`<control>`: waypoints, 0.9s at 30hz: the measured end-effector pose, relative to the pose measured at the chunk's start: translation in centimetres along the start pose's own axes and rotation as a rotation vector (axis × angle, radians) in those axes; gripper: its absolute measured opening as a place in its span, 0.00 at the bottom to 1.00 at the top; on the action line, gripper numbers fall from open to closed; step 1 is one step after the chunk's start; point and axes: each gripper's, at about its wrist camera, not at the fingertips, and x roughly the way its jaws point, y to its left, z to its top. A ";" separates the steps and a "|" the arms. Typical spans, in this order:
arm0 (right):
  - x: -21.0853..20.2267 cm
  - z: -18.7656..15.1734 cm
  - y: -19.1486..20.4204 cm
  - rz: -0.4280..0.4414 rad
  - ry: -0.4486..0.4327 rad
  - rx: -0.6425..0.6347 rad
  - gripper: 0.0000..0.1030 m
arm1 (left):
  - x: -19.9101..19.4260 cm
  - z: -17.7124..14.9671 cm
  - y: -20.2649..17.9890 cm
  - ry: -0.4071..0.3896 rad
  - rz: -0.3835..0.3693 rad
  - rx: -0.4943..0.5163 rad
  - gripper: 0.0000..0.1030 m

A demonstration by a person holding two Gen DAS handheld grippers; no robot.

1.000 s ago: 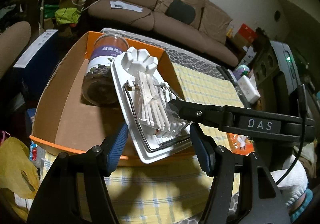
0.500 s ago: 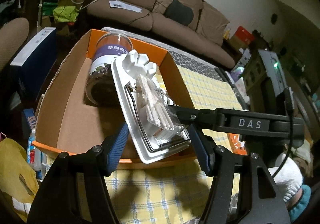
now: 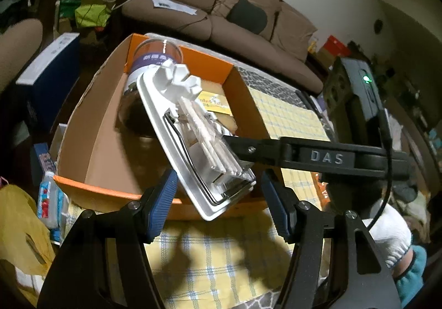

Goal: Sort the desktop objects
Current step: 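Lift the slicer and skewers together with both grippers toward the orange box, then lower the egg slicer with skewers into the box beside the jar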

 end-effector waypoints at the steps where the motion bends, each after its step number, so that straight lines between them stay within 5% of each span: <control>1: 0.0 0.0 -0.2 0.009 -0.002 0.003 0.46 | 0.0 0.0 -0.1 -0.001 -0.004 0.004 0.58; 19: -1.7 0.4 -1.0 0.044 -0.031 -0.016 0.47 | -1.2 -1.8 -3.3 0.015 -0.135 0.074 0.58; 27: 0.6 -0.1 -0.1 0.045 0.023 -0.011 0.40 | 2.1 -2.7 -2.6 0.130 -0.146 -0.005 0.57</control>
